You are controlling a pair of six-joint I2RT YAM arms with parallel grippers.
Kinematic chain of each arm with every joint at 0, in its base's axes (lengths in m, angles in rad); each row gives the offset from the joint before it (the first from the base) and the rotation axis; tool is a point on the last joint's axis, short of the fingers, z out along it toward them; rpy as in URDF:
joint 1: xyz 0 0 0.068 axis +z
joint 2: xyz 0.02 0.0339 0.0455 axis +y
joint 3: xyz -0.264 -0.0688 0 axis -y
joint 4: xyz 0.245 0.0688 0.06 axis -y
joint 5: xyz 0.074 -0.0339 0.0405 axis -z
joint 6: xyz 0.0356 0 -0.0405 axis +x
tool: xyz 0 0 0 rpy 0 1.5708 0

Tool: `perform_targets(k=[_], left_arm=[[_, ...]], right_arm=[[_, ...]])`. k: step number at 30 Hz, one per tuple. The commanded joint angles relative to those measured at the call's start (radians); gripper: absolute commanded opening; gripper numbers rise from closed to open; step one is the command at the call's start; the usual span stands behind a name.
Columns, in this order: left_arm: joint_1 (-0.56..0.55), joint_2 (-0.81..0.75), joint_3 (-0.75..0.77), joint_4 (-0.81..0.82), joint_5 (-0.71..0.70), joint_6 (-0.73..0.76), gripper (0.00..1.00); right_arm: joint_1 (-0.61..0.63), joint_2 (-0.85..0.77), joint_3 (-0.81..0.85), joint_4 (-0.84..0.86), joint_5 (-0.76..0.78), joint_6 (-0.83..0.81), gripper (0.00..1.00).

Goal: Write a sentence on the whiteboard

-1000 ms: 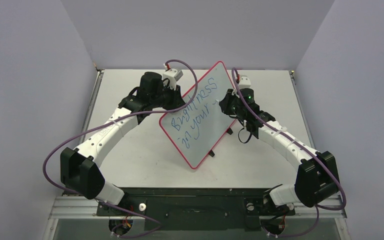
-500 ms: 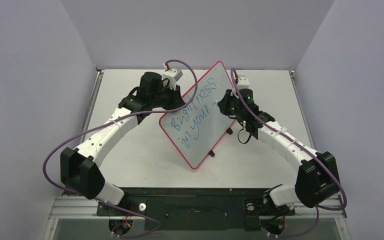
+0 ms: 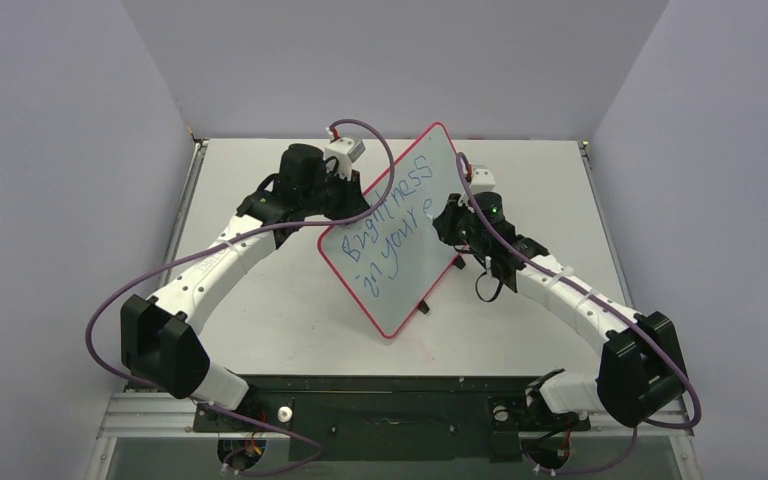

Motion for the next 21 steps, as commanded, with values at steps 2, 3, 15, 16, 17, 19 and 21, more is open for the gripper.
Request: perform_targets(k=[2,3,15,16,17,19,21], left_arm=[[-0.002,-0.045,0.002,0.032,-0.085,0.116,0.00],[-0.003,-0.046,0.001,0.032,-0.084,0.116,0.00],[-0.005,-0.049,0.000,0.032,-0.086,0.117,0.00],[-0.006,-0.049,0.001,0.032,-0.086,0.117,0.00],[-0.007,-0.050,0.000,0.032,-0.086,0.117,0.00],[-0.007,-0.049,0.001,0.032,-0.086,0.117,0.00],[-0.007,-0.049,0.002,0.032,-0.086,0.117,0.00]], right_arm=[[0.019,-0.006,-0.031,0.013,0.003,0.012,0.00],[0.019,-0.005,-0.030,0.011,0.007,0.009,0.00],[-0.005,0.059,0.068,-0.012,0.059,-0.019,0.00],[-0.008,0.062,0.083,-0.017,0.067,-0.024,0.00],[-0.010,0.068,0.091,-0.019,0.076,-0.026,0.00],[-0.017,0.074,0.110,-0.029,0.080,-0.032,0.00],[-0.021,0.070,0.125,-0.049,0.086,-0.040,0.00]])
